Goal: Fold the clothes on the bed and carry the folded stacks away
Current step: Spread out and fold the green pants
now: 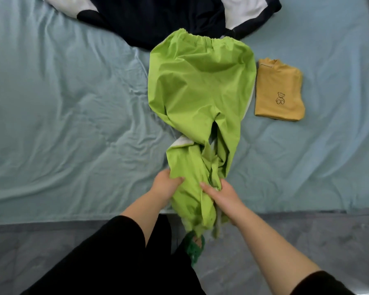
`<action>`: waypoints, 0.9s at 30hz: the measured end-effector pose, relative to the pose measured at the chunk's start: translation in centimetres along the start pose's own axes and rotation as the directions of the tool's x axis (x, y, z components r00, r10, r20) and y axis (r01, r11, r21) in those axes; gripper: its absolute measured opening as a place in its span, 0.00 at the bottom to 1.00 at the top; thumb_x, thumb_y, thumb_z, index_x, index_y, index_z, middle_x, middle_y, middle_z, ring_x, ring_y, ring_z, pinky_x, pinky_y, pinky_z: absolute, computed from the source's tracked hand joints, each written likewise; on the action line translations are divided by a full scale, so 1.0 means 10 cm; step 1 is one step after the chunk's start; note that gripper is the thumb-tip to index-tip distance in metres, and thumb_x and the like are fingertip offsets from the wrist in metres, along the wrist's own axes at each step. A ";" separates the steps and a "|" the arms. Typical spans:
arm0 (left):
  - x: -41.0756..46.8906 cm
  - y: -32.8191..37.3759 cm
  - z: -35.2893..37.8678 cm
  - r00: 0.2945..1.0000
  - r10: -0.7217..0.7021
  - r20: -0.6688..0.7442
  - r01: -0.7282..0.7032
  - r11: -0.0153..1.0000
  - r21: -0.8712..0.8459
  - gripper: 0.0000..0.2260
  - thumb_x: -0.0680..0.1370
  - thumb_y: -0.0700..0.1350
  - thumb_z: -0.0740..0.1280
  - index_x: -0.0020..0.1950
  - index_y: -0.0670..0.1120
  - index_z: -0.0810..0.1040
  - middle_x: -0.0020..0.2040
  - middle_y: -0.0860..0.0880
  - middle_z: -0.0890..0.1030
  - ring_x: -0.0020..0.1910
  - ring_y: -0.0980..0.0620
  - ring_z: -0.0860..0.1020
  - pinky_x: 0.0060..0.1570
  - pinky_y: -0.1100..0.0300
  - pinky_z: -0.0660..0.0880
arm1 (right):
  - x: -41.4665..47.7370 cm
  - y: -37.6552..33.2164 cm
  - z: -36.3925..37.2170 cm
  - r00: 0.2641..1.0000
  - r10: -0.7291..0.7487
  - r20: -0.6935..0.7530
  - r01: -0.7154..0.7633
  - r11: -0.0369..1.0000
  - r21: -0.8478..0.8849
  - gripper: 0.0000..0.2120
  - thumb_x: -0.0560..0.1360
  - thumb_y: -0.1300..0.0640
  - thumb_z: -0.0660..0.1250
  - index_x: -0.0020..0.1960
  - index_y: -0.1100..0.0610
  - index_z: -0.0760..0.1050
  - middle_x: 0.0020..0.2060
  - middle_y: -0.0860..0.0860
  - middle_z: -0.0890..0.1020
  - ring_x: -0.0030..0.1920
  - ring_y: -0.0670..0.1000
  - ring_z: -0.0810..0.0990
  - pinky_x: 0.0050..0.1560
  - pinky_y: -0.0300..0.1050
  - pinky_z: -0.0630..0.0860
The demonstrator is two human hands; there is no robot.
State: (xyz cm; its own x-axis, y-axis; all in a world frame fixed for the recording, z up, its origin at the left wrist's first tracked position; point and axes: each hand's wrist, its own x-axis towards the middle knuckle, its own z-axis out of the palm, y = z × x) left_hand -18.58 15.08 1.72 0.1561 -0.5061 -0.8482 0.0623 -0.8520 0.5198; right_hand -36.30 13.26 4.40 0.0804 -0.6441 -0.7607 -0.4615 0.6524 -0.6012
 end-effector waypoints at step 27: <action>-1.11 -1.57 -0.17 0.911 -0.226 -0.346 0.183 0.971 -0.152 0.13 0.77 0.42 0.69 0.59 0.38 0.77 0.56 0.38 0.81 0.55 0.39 0.79 0.57 0.42 0.76 | -0.87 1.16 0.31 0.939 0.332 0.093 -0.345 0.905 0.249 0.03 0.78 0.62 0.65 0.46 0.56 0.76 0.49 0.57 0.82 0.49 0.57 0.81 0.56 0.57 0.78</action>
State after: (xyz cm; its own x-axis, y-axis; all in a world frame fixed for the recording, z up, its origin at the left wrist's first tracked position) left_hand -19.59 34.33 3.17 0.4694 -0.2222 -0.8546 0.2391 -0.8997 0.3653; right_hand -39.62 27.67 3.31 0.0046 -0.3509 -0.9364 -0.2252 0.9120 -0.3428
